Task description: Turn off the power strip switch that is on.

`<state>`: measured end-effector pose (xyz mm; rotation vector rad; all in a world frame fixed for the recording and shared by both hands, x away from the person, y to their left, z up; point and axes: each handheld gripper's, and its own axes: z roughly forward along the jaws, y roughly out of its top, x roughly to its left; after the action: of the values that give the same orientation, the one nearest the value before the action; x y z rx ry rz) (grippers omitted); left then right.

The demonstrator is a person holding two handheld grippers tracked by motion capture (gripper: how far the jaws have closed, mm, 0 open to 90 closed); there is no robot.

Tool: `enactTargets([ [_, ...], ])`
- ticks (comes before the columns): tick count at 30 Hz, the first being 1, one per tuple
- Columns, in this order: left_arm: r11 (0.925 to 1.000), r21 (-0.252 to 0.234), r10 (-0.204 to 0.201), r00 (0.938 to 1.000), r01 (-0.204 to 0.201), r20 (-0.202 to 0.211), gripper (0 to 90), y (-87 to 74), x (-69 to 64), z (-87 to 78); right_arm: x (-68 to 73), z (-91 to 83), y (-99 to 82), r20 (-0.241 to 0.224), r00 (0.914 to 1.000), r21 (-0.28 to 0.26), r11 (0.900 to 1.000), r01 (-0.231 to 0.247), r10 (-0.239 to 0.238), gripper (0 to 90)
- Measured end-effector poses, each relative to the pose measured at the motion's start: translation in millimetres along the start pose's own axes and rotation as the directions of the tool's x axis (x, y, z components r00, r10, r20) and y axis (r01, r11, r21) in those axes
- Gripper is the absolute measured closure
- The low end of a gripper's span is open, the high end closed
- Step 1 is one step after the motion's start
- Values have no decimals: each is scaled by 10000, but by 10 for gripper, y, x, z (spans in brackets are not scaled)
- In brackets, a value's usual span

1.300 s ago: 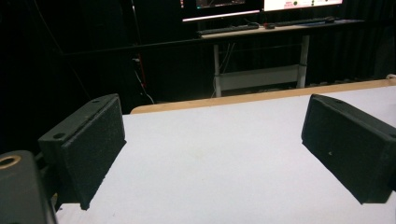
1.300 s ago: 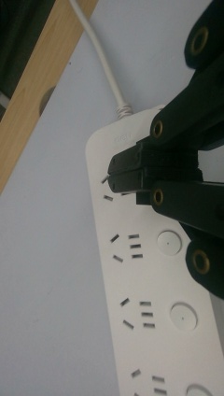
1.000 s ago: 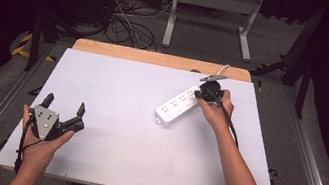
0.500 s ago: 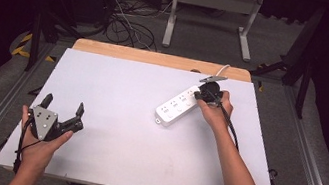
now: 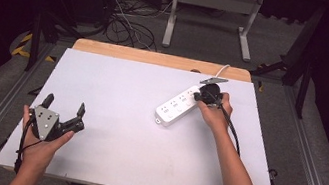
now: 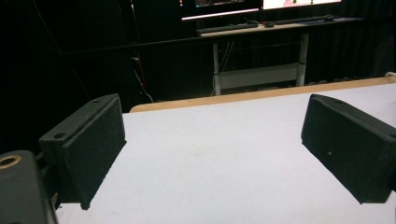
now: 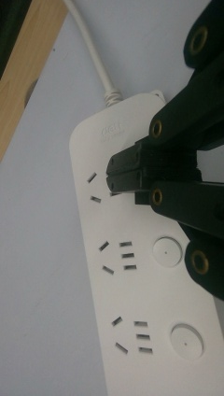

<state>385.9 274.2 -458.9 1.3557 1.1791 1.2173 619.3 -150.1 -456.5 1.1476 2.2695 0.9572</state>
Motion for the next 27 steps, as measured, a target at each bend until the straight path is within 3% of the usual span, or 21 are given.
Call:
enactTargets([
  [4, 10000, 1, 39, 10000, -39, 19, 70, 1, 2, -7, -21, 2, -13, -145, 9995, -85, 9996, -281, 279, 900],
  [12, 10000, -14, 36, 10000, -36, 20, 70, 1, -6, -4, 14, 11, -55, 123, 9996, -334, 9992, -232, 236, 900],
  [16, 10000, 3, 37, 10000, -37, 47, 70, 2, -13, 3, 41, 12, -53, 301, 9995, -333, 9994, 40, -30, 900],
  [27, 9999, 25, 102, 9999, -102, 110, 71, 1, -28, 31, 30, 10, -55, 215, 9998, -353, 9994, -18, 26, 900],
])
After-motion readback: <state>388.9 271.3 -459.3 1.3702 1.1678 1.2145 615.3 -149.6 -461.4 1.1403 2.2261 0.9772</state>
